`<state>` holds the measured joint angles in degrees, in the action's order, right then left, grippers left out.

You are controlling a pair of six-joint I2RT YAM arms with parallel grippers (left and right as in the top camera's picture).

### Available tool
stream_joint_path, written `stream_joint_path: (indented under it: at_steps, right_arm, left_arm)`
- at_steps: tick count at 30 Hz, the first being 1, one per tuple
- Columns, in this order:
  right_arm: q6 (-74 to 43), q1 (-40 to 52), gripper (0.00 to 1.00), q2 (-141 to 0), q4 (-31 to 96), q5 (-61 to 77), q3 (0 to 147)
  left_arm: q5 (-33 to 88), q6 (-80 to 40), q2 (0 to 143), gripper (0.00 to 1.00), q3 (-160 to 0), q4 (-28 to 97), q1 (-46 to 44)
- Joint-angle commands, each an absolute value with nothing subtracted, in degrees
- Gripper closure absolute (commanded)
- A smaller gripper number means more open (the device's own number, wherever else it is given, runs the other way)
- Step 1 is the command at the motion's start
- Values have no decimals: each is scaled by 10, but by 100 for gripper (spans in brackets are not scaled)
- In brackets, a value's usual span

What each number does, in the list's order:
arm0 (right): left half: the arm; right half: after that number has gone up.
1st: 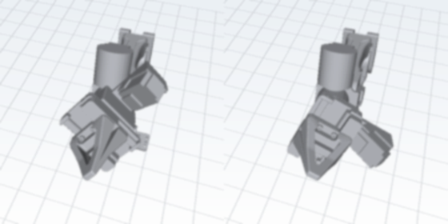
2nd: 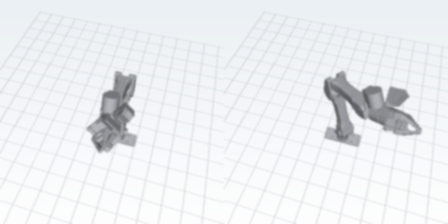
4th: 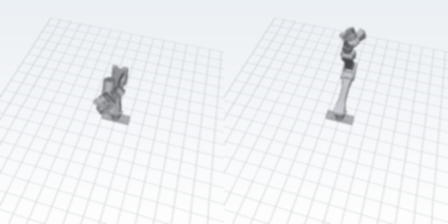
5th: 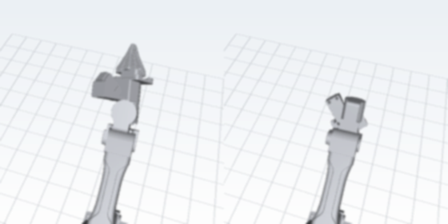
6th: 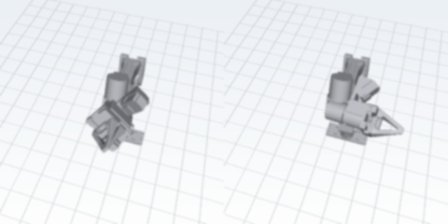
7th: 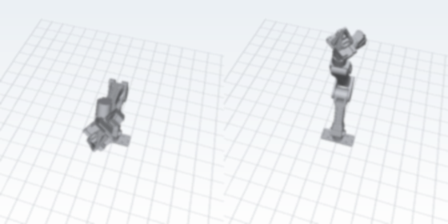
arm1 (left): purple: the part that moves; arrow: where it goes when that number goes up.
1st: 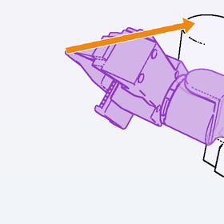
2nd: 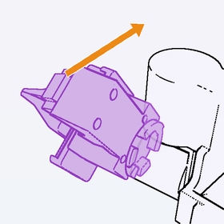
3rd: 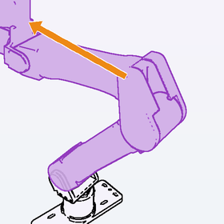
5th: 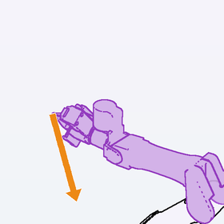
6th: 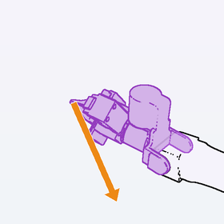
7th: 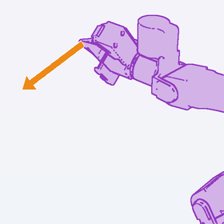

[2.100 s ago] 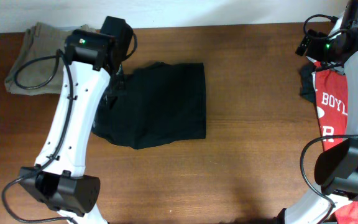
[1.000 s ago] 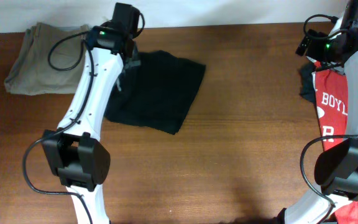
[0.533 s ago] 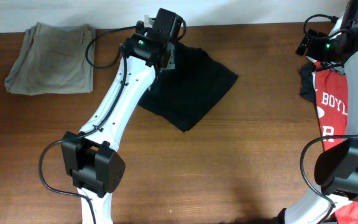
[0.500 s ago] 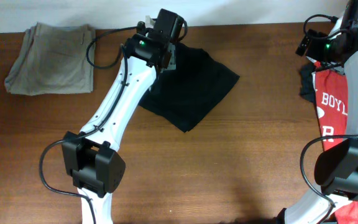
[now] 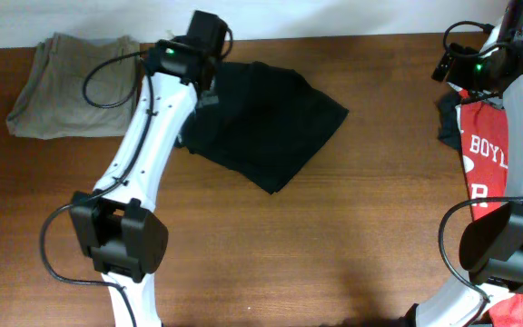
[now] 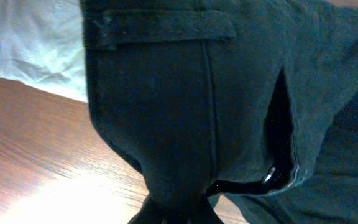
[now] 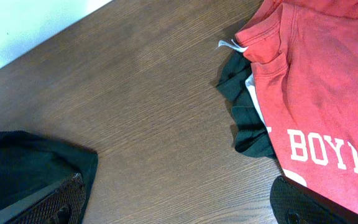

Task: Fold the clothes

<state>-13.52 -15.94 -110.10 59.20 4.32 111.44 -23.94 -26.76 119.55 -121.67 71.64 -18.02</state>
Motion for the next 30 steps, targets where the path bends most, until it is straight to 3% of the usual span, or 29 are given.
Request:
stream_joint_path:
  at_steps: [1,8,13,20,29,30]
  right_arm:
    - [-140,-162,1,-1097,592,38,1118]
    - [-140,-161,1,-1097,592,46,1118]
    - [-140,-161,1,-1097,596,153,1118]
    - [-139,-141,1,-1100,609,199,1109]
    - [-124,31,1,-1118,555,186,1059]
    - [-124,47,5,-1124,549,187,1057]
  left_arm:
    - [-244,-278,1120,100,-1241,726,-162]
    - [-233,-284,1079,100,-1241,795,-128]
    - [-236,-381,1077,100,-1241,956,-112]
    - [-159,-373,1038,100,-1237,967,-109]
    - [-194,-362,1035,100,-1236,947,-109]
    - [-196,-362,1041,100,-1236,943,-109]
